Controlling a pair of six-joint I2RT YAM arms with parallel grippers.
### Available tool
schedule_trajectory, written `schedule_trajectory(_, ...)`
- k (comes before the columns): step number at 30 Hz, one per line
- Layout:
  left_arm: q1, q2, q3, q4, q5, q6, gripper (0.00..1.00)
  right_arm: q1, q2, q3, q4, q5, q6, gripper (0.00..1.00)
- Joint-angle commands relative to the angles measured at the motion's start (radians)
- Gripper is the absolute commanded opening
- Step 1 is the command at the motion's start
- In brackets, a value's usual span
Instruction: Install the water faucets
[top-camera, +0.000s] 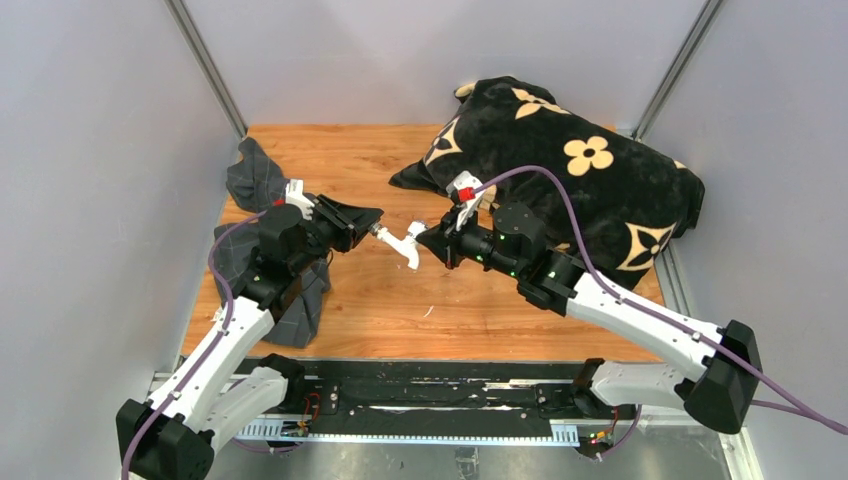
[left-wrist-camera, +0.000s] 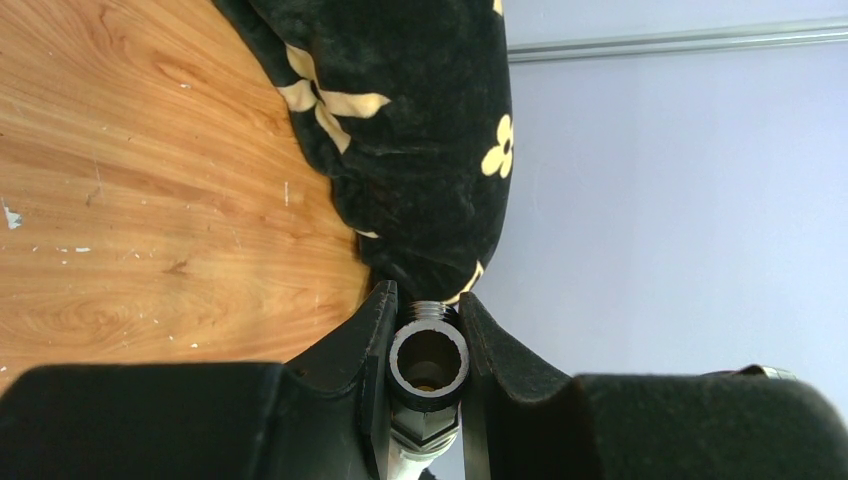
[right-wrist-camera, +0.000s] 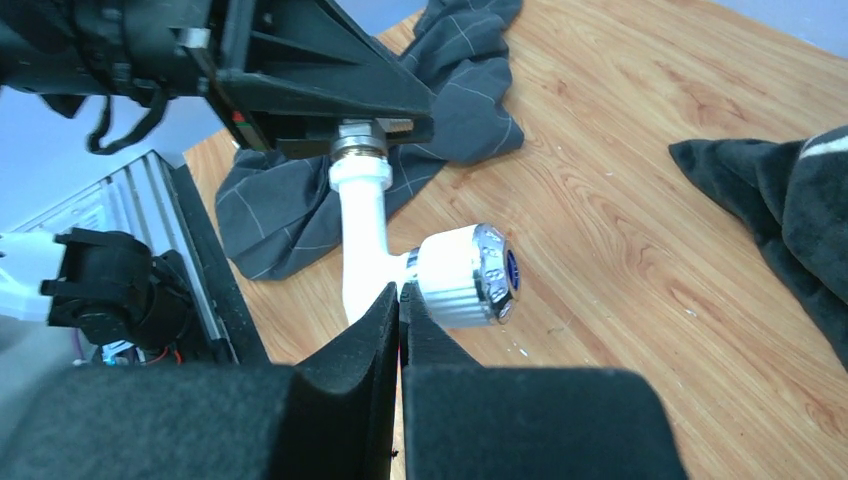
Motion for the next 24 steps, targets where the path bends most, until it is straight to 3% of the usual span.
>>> schedule_trajectory(1, -0.002, -0.011, 0.027, 0.053, 0.011, 0.008, 0.00, 0.011, 0.036, 0.027, 0.008, 0.096, -0.012, 0.01)
schedule_trajectory(4, -0.002, -0.015, 0.025, 0.057, 0.009, 0.006, 0.00, 0.010, 0.067, 0.022, -0.031, 0.178, -0.018, 0.00)
schedule_trajectory(8, -0.002, -0.007, 0.023, 0.041, 0.017, 0.032, 0.00, 0.013, 0.095, 0.119, -0.166, 0.124, -0.037, 0.01)
schedule_trajectory(14, -0.002, 0.004, 0.011, 0.042, 0.031, 0.041, 0.00, 0.037, 0.017, 0.119, -0.081, 0.142, -0.040, 0.01)
schedule_trajectory(18, -0.002, 0.001, 0.014, 0.046, 0.034, 0.038, 0.00, 0.037, 0.075, 0.104, -0.073, 0.209, -0.034, 0.01)
schedule_trajectory(24, -0.001, -0.008, 0.015, 0.048, 0.034, 0.038, 0.00, 0.059, 0.243, 0.170, -0.180, 0.013, 0.021, 0.01)
